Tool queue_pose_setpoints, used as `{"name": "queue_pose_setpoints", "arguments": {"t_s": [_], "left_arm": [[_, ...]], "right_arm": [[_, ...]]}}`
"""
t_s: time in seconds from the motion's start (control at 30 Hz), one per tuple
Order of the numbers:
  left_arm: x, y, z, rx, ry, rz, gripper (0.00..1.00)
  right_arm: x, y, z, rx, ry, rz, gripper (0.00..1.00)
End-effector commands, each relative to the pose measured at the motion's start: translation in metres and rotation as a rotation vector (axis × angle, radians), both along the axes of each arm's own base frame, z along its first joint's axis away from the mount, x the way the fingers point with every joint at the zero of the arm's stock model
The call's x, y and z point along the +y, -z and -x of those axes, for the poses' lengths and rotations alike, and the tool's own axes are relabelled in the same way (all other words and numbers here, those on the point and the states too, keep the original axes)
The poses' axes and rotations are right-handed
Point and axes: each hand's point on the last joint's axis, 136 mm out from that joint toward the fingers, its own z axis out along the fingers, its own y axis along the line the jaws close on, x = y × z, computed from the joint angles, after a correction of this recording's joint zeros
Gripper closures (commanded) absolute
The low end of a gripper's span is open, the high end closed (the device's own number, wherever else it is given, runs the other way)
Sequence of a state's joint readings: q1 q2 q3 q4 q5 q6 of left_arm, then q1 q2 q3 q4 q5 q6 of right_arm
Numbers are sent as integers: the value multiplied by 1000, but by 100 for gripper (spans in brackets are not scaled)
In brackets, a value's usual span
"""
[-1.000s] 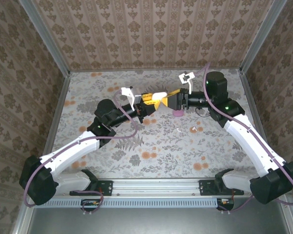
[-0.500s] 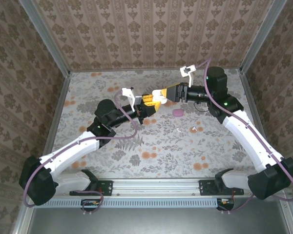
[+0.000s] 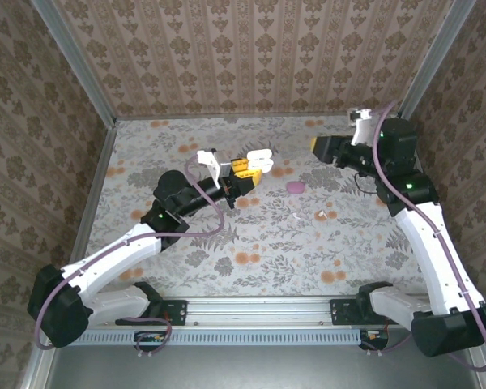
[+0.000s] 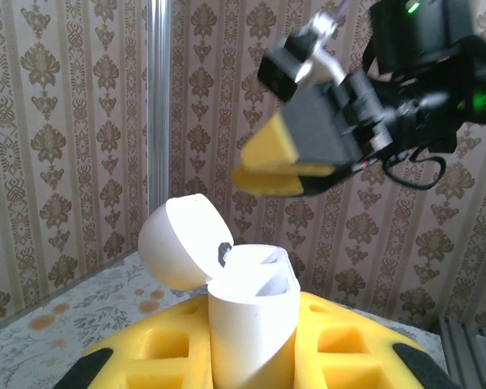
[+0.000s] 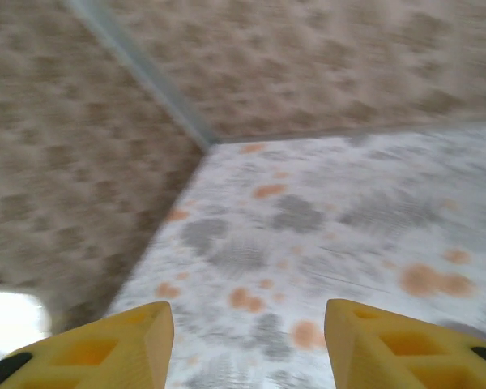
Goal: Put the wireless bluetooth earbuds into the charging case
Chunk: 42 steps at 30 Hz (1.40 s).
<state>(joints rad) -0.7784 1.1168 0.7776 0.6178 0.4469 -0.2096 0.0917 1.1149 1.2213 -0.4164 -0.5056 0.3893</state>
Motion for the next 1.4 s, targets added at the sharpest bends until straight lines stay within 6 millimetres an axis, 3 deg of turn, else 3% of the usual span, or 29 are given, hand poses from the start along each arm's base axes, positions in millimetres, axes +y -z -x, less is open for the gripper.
{"name": "queue_pose_setpoints", "arguments": {"t_s": [0.0, 0.17, 0.37, 0.73, 1.0, 1.37], "left_arm": [[5, -11, 7, -42, -2, 21, 81], [5, -13, 7, -35, -4, 27, 81], [3, -13, 8, -34, -4, 29, 81], [3, -18, 8, -41, -11, 31, 81], [3, -18, 9, -41, -13, 22, 81], [0, -19, 6, -51, -15, 20, 81]], "right_arm": [[-48, 126, 1, 439, 147, 120, 51], [-55, 211, 17, 743, 111, 141, 52], [-54, 260, 20, 901, 76, 156, 51], [-53, 295, -5, 975, 74, 161, 49], [-51, 315, -4, 1017, 76, 202, 47], [-52, 329, 16, 1083, 75, 235, 48]]}}
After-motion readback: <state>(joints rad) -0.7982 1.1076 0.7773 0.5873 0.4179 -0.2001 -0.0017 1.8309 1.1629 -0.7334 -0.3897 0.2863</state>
